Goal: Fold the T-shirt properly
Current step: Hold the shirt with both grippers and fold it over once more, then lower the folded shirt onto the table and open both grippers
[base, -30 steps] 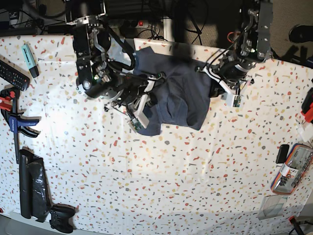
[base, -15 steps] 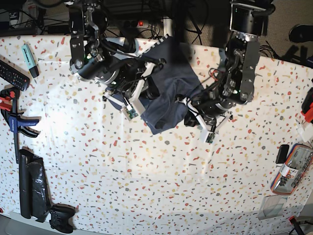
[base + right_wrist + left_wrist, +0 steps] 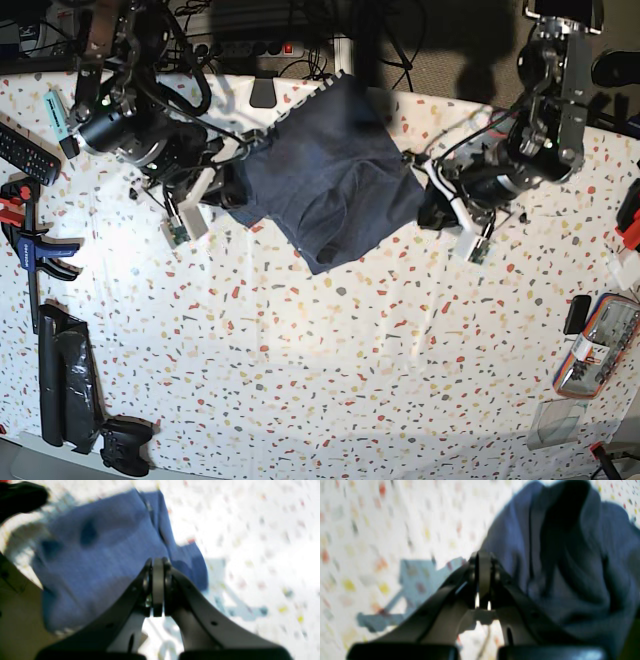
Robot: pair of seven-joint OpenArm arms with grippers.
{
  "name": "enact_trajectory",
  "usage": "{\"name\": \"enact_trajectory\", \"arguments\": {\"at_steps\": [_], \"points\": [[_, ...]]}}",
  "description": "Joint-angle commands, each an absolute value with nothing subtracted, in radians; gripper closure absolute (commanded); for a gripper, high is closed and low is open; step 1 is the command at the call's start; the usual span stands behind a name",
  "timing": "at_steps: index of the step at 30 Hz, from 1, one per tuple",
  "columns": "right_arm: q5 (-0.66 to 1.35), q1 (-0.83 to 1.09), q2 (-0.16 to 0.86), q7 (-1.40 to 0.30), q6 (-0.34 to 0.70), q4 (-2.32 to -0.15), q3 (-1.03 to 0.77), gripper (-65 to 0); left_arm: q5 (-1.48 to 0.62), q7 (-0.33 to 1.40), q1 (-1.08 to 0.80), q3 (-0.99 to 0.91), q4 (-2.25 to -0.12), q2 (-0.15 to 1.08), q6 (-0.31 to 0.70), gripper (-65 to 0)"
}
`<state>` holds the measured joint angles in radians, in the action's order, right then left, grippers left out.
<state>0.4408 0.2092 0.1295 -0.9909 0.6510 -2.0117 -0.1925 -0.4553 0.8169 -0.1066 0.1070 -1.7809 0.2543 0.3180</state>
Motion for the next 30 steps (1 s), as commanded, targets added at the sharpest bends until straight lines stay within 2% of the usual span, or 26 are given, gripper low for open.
{"name": "enact_trajectory", "arguments": {"at_steps": [1, 7, 14, 18, 23, 30], "points": [[0.453, 0.218, 0.140, -0.973, 0.666, -2.032, -0.205, 0.0, -0.487, 0.800, -0.120, 0.105, -1.809, 0.267, 0.325, 0.0], [0.450, 0.266, 0.146, -0.976, 0.666, -2.031, -0.222, 0.0, -0.580, 0.763, -0.269, 0.107, -1.810, 0.253, 0.331, 0.0], [0.450, 0.270, 0.144, -1.010, 0.666, -2.031, -0.186, 0.0, -0.515, 0.624, -0.312, 0.108, -1.800, 0.215, 0.329, 0.0], [0.450, 0.270, 0.143, -1.023, 0.666, -2.031, -0.128, 0.0, -0.513, 0.581, -0.268, 0.108, -1.728, 0.193, 0.330, 0.0], [0.450, 0.269, 0.143, -1.017, 0.648, -2.028, -0.047, 0.0, -0.513, 0.579, -0.154, 0.130, -1.537, 0.142, 0.331, 0.0], [0.450, 0.268, 0.141, -0.913, 0.627, -1.941, -0.025, 0.0, -0.459, 0.553, 0.039, 0.194, -1.367, 0.094, 0.333, 0.0]]}}
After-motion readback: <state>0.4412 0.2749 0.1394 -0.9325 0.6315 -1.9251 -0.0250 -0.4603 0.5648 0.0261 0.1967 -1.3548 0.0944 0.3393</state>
